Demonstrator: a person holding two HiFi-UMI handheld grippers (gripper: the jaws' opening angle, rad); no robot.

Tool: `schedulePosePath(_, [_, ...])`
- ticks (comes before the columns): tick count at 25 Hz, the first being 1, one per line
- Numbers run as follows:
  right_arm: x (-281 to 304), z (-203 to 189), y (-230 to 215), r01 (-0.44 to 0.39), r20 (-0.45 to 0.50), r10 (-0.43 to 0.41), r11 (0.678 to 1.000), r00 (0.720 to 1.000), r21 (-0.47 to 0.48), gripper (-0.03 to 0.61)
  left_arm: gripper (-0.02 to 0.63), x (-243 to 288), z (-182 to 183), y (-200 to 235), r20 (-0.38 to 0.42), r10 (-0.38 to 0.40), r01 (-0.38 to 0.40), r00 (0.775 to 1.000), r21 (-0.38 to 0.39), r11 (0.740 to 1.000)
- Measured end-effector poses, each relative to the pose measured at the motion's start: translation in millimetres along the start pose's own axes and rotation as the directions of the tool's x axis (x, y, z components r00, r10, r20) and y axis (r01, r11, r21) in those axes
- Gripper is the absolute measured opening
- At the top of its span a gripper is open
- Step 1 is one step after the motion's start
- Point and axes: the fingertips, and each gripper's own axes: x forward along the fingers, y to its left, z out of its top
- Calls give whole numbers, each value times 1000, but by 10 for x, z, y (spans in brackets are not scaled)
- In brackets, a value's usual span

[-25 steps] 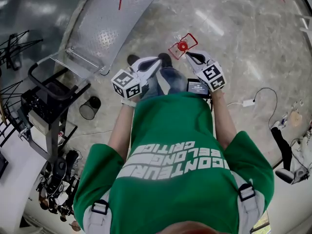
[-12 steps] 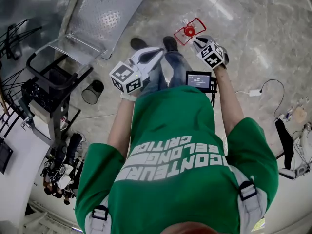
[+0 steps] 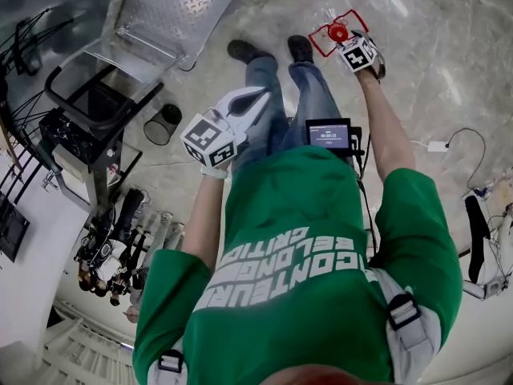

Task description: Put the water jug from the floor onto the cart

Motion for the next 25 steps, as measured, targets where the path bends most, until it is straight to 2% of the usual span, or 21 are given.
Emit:
schedulePosePath(3, [199,7,-62,9,-7,-8,999,1000,42,272,9,-15,-162,-15,-9,11,-11,1000,-27,1000])
schedulePosePath(11, [554,14,-120,53,-49,-50,997,998,60,287,9,-25,-436,-15,-10,28,-29,1000,-91,995])
schedulePosePath(16, [685,-32,-141,47,-48,-42,992,998,114,296,9,-23,-622,59,-6,44,-44,999,-128,991])
schedulePosePath(21, [709,-310,-318,110,-156,-82,978,984,177,311,9,21,-659,42,4,51,-50,999,-155,987])
schedulePosePath(25, [687,-231,-291,112,-138,-89,979,986,170,318,9,1,-663,25,5,53,-52,999,-171,984])
